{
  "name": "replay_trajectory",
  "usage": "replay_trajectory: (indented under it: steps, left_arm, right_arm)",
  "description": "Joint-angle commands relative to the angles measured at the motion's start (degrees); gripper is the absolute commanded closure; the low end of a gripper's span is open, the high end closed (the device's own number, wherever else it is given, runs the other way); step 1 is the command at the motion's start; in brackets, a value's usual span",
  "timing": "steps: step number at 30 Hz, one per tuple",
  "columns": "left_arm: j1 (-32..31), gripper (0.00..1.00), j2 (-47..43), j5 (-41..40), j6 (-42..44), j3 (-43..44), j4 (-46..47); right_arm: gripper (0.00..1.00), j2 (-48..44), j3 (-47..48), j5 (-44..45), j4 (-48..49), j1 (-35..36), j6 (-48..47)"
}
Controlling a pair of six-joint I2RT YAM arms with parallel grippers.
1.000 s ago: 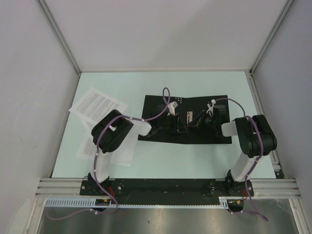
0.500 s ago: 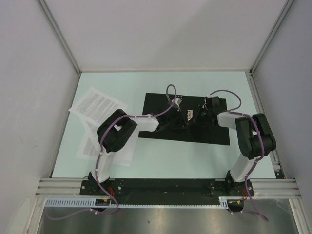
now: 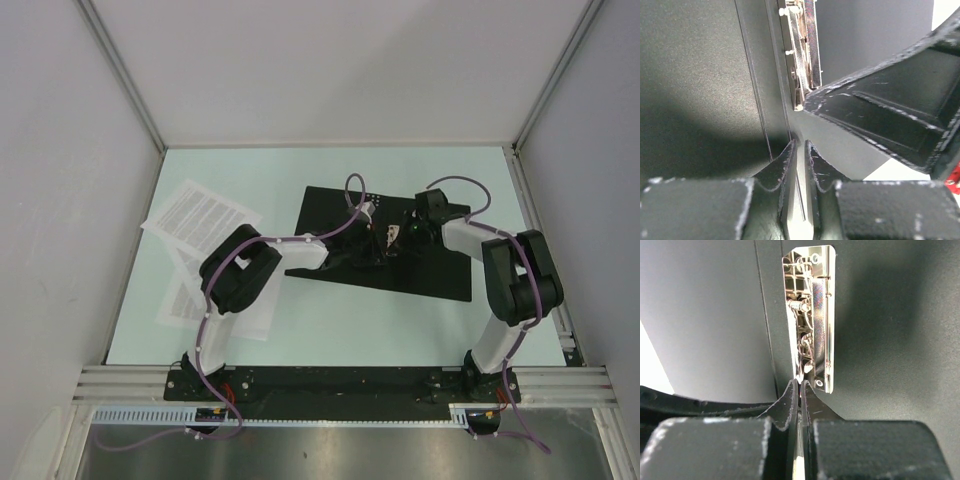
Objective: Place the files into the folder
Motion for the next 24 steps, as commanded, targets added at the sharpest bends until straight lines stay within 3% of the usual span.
replay_trajectory:
  steps: [1, 8, 13, 15, 16, 18, 19, 21, 24]
  left_arm:
    - [-0.44, 0.84, -0.45, 1.38, -2.55, -0.52, -0.52]
    - [-0.61, 0.8, -1.85, 4.44, -0.62, -4.82, 5.44]
    - [-0.61, 0.68, -4.22, 8.14, 1.04, -6.93, 9.14]
    - [-0.61, 0.63, -5.28, 9.11, 2.1, -7.72, 9.76]
    - [-0.61, 0.61, -6.33, 9.2, 2.45, -7.99, 9.67]
    - [-0.61, 0.58, -7.47, 9.46, 3.68, -8.25, 8.97]
    - [-0.61, 0.57, -8.35, 9.64, 4.03, -8.17, 7.92]
    - [-0.61, 0.55, -9.23, 9.99, 4.48, -8.86, 7.74]
    - [-0.61, 0.51, -11.78, 10.08, 4.39, -10.62, 8.35]
  right_arm:
    - [1.0, -1.48, -4.69, -1.37, -1.08, -3.49, -1.96]
    - [1.0, -3.78, 2.16, -9.65, 0.59, -4.54, -2.31]
    - [0.98, -2.64, 2.43, -17.55, 4.72, -6.56, -1.0]
    - [0.87, -2.55, 2.43, -19.32, 7.52, -6.91, -0.38]
    - [0.74, -2.64, 2.43, -20.63, 8.41, -7.0, -0.12]
    - [0.64, -2.9, 2.43, -21.61, 11.05, -7.0, 0.41]
    - [0.54, -2.99, 2.43, -22.22, 11.75, -7.0, 0.67]
    - [0.46, -2.9, 2.43, -22.84, 13.42, -7.0, 1.12]
    - [0.42, -2.73, 2.43, -23.54, 13.52, -7.09, 1.29]
